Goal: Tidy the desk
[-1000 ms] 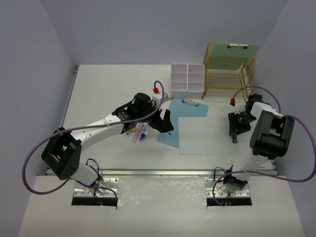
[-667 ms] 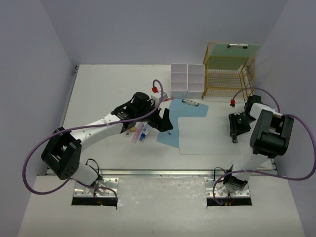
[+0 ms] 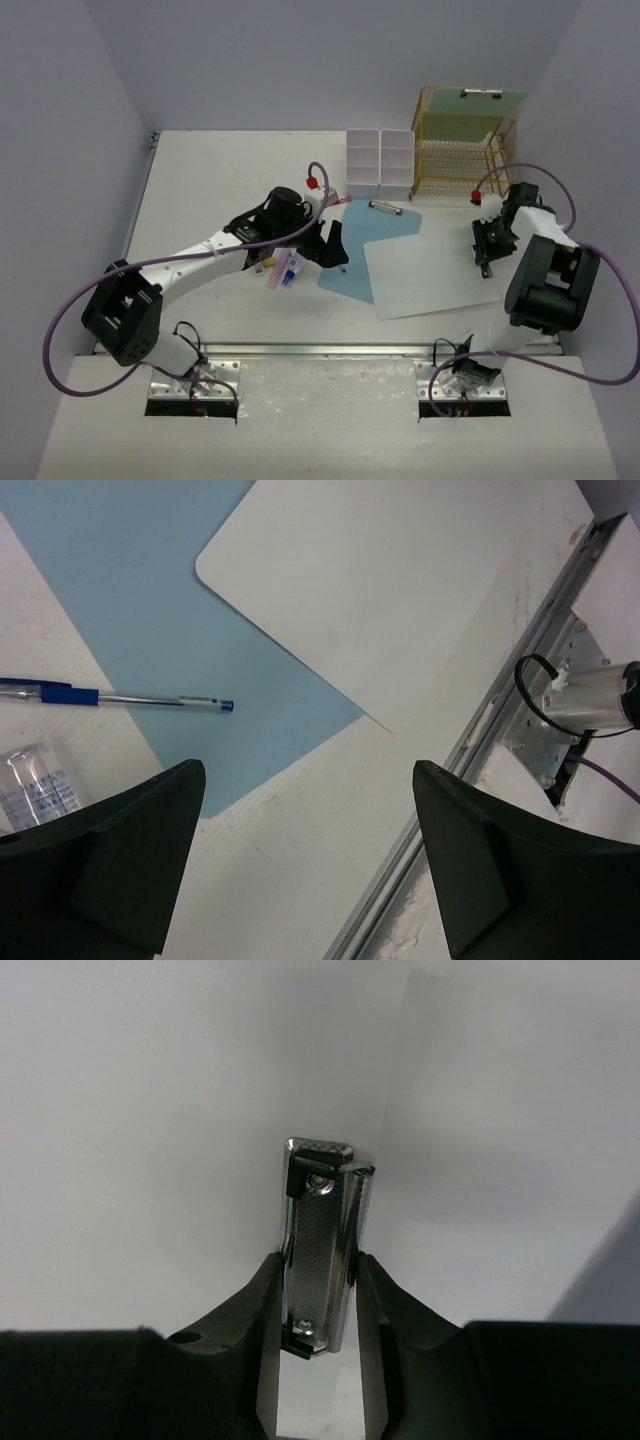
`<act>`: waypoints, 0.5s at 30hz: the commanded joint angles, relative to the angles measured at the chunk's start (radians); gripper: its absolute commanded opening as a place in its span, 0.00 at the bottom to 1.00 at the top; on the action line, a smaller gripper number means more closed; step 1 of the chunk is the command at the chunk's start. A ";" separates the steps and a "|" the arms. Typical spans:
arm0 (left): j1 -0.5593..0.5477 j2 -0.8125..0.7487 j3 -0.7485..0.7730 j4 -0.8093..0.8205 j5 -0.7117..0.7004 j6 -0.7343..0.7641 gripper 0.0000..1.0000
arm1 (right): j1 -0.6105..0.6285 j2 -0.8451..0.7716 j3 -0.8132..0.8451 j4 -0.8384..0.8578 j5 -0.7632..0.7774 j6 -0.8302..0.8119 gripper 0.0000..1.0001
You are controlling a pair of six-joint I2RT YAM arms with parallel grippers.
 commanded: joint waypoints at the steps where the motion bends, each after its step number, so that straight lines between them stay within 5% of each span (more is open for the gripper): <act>1: 0.015 -0.066 0.025 -0.013 -0.018 0.002 0.83 | 0.001 -0.162 0.130 -0.003 -0.051 -0.117 0.00; 15: 0.014 -0.090 0.071 -0.078 -0.046 -0.005 0.83 | 0.001 -0.476 0.132 0.159 -0.196 -0.430 0.00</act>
